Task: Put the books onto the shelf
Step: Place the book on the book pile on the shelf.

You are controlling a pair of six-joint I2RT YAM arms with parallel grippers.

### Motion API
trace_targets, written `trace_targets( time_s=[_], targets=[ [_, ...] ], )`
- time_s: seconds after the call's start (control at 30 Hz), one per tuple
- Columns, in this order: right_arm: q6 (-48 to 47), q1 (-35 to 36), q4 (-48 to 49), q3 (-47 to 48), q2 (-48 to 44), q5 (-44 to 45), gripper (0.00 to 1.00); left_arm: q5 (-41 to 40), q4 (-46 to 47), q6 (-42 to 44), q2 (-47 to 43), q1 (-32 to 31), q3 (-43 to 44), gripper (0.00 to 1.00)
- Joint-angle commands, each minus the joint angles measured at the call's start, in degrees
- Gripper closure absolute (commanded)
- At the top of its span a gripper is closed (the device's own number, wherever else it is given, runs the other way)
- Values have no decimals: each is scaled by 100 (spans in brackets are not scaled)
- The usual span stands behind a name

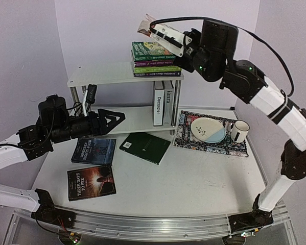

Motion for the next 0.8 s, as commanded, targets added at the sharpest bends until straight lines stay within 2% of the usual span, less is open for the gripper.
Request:
trace_targets(
  time_s=[0.0,0.17,0.33,0.53,0.77],
  targets=[
    [-681,-377,927,854,451,-936,100,-139,-13,162,-45,25,-1,19],
    [-721,-795,1082,1439,1011,-1401,100,-189,-65,251,-6,26,99,19],
    [-903,-1038,1318,1561,1354,-1792,100,-289,-85,304,4,26,116,19],
    [-1349,-1202,1752,1994,1916,-1846,100,-299,-160,434,162,32,336,19],
    [-1904,-1360,2114,2003,2181,-2016,100,-395,-364,676,408,30,674,18]
  ],
)
